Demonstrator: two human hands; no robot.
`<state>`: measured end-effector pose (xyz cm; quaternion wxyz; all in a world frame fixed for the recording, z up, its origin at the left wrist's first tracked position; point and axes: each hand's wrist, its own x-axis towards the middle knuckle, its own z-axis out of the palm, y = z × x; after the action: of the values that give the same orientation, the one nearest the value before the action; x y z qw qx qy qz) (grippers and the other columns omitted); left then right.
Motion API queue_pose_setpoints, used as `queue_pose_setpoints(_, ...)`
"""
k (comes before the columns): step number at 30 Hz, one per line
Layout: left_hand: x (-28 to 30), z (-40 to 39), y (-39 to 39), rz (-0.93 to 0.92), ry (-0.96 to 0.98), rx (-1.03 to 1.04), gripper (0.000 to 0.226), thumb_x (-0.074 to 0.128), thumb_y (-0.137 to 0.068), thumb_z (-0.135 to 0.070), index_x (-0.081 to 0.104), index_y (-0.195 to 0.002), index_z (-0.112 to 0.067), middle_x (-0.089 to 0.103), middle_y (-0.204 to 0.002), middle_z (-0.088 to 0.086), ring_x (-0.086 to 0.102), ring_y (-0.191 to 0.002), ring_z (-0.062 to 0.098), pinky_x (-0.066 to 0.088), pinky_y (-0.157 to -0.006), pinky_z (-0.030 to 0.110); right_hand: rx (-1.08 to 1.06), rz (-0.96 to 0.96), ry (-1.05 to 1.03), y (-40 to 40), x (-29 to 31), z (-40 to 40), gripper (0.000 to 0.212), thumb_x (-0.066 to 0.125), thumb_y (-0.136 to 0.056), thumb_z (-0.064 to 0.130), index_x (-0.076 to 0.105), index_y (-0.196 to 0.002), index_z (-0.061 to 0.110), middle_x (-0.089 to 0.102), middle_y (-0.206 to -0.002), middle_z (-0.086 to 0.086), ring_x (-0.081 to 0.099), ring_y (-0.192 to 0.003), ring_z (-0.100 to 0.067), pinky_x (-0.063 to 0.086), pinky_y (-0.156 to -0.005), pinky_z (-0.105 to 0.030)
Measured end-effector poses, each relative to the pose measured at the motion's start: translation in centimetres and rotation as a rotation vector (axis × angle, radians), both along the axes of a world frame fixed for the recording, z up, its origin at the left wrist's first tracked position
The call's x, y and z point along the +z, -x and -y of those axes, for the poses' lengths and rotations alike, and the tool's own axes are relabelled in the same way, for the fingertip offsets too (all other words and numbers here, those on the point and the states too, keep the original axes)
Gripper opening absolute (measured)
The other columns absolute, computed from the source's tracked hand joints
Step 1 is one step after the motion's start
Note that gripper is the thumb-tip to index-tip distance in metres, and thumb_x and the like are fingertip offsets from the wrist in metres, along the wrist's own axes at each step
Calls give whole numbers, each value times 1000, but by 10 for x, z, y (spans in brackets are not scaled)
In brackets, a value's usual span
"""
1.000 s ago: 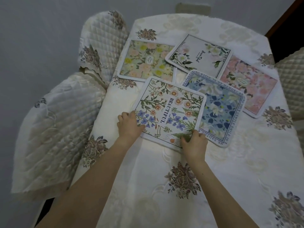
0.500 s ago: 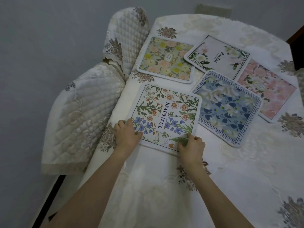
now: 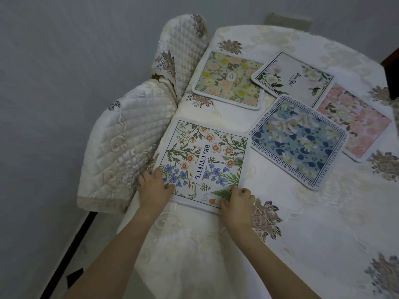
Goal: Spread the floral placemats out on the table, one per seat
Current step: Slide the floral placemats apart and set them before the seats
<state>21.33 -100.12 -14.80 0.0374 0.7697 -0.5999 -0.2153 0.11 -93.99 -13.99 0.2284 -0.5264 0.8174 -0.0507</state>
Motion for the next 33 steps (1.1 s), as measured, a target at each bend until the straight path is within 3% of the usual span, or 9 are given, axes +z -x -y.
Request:
queue_pose_setpoints(13, -5, -4, -2, 48, -11, -44, 69, 60, -82, -41, 33, -137, -10, 34, -135, 23, 28, -124, 38, 32, -99, 49, 68, -52, 14, -3, -8, -8, 48, 48, -90, 28, 39, -133, 10, 44, -126, -19, 37, -105, -33, 32, -92, -40)
queue_pose_setpoints(20, -11, -15, -2, 60, 45, -145, 66, 48, -92, -37, 24, -144, -4, 18, -152, 25, 18, -140, 36, 24, -112, 46, 131, -48, 67, -3, -14, -19, 49, 40, -95, 31, 34, -141, 14, 21, -154, -21, 32, -122, -37, 29, -107, -44)
queue_pose_setpoints(28, -9, -10, -3, 49, 49, -139, 60, 50, -90, -27, 30, -140, -2, 23, -149, 29, 23, -136, 40, 24, -111, 50, 157, 83, 145, 6, -18, -22, 41, 53, -90, 26, 51, -128, 13, 39, -144, -15, 35, -108, -31, 36, -96, -40)
queue_pose_setpoints(33, -14, -11, -1, 86, 84, -188, 54, 49, -90, -18, 34, -137, 4, 27, -146, 33, 25, -135, 45, 22, -113, 51, 225, 60, 167, 10, -21, -25, 39, 53, -89, 28, 48, -126, 17, 43, -138, -10, 35, -107, -28, 42, -91, -40)
